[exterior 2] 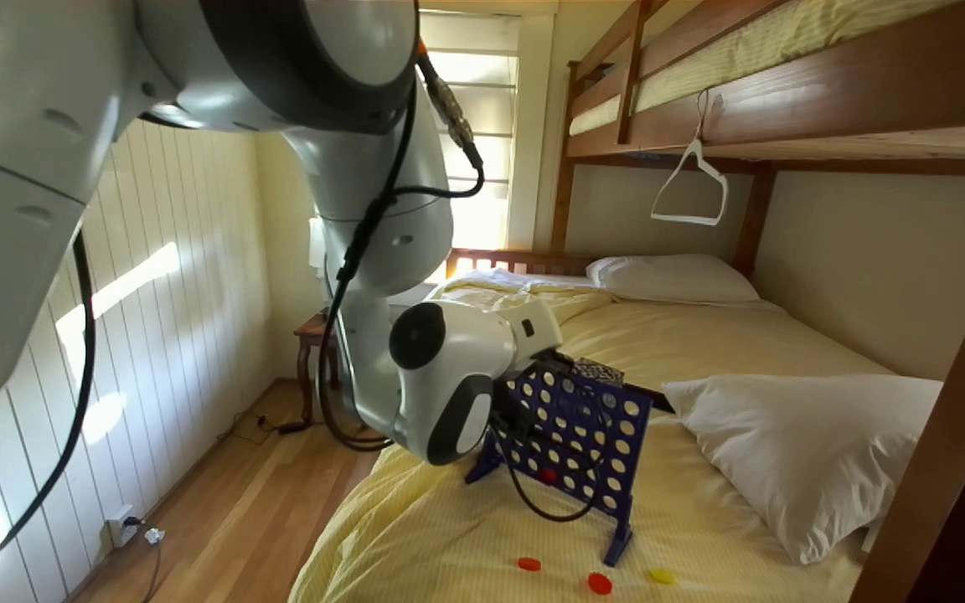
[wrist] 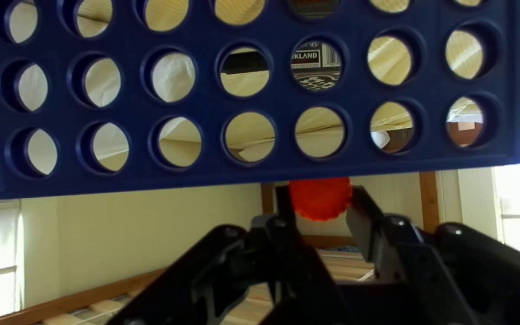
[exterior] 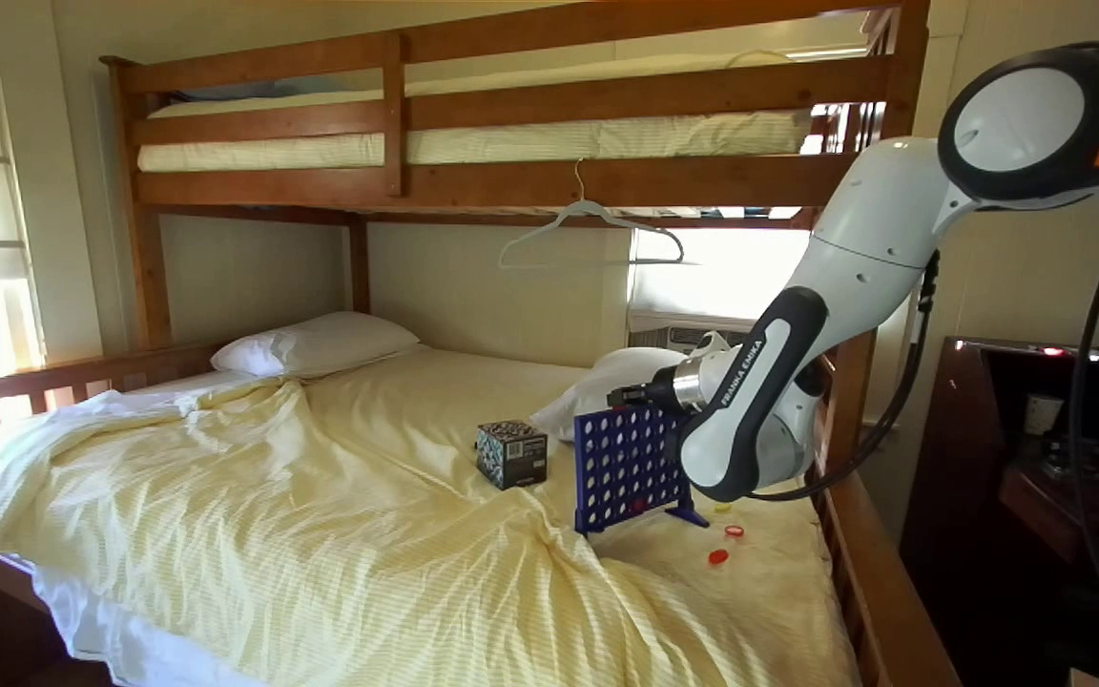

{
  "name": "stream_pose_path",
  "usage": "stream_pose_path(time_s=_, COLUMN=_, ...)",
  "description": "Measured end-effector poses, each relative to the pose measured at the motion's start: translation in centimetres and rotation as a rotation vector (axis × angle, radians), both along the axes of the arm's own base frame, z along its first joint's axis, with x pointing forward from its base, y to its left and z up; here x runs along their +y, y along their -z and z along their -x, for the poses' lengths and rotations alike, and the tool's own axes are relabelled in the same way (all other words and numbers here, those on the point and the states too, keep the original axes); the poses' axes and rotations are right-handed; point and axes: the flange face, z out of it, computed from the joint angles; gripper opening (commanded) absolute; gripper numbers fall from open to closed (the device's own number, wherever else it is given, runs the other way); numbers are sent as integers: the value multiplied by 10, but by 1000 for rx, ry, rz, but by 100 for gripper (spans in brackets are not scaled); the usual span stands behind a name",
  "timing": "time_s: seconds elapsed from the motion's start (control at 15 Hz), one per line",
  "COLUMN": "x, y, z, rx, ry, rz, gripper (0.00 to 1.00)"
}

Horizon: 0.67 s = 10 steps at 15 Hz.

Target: Put one orange chip in the blue gameboard.

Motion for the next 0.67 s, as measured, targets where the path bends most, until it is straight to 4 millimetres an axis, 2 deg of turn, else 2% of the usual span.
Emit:
stream_pose_path(time_s=0.27, x=-1, y=-7, z=0, rx=46, ry=-6, rz=-9, gripper=10)
stream_pose_path(time_s=0.33, x=-2, y=-9, z=0, rx=55, ry=-7, rz=-11, gripper=58)
stream_pose_path(time_s=0.67, x=0, y=-9, z=2, rx=89, ry=-10, rz=-19, gripper=88)
